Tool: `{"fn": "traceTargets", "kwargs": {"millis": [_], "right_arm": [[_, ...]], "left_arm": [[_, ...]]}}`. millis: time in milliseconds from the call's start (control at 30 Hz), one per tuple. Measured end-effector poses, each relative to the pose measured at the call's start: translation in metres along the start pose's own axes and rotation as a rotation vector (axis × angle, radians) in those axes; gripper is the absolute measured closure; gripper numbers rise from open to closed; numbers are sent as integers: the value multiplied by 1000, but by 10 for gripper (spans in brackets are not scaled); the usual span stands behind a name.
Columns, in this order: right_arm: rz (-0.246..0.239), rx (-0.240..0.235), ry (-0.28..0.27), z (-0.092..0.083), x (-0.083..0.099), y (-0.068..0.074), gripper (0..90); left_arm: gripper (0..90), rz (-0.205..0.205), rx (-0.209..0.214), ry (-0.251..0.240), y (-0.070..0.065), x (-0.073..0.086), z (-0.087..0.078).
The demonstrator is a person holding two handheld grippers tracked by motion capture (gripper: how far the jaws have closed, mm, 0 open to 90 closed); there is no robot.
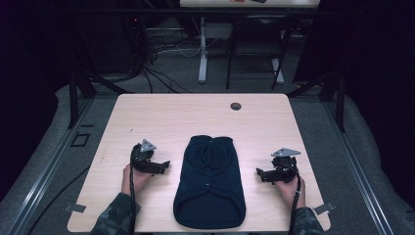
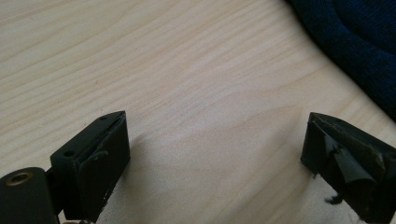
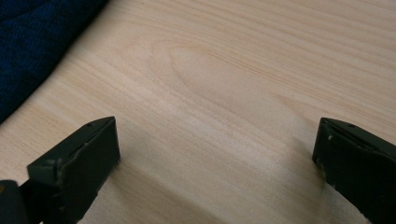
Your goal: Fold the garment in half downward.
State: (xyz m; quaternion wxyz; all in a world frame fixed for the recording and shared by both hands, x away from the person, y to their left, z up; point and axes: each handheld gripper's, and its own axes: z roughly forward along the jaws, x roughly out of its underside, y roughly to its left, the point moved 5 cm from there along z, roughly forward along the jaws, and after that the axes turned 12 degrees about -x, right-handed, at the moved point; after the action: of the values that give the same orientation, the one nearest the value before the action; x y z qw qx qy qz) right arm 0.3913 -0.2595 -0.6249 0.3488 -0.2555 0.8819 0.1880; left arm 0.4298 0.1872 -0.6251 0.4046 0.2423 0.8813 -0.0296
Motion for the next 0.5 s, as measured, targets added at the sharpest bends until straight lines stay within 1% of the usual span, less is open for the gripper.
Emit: {"fn": "traceTargets", "kwargs": {"millis": [500], "right_arm": [[-3,1,3,0,0,0,11]], "left_arm": [[72,-9,-12,5,-1,0,0]]}}
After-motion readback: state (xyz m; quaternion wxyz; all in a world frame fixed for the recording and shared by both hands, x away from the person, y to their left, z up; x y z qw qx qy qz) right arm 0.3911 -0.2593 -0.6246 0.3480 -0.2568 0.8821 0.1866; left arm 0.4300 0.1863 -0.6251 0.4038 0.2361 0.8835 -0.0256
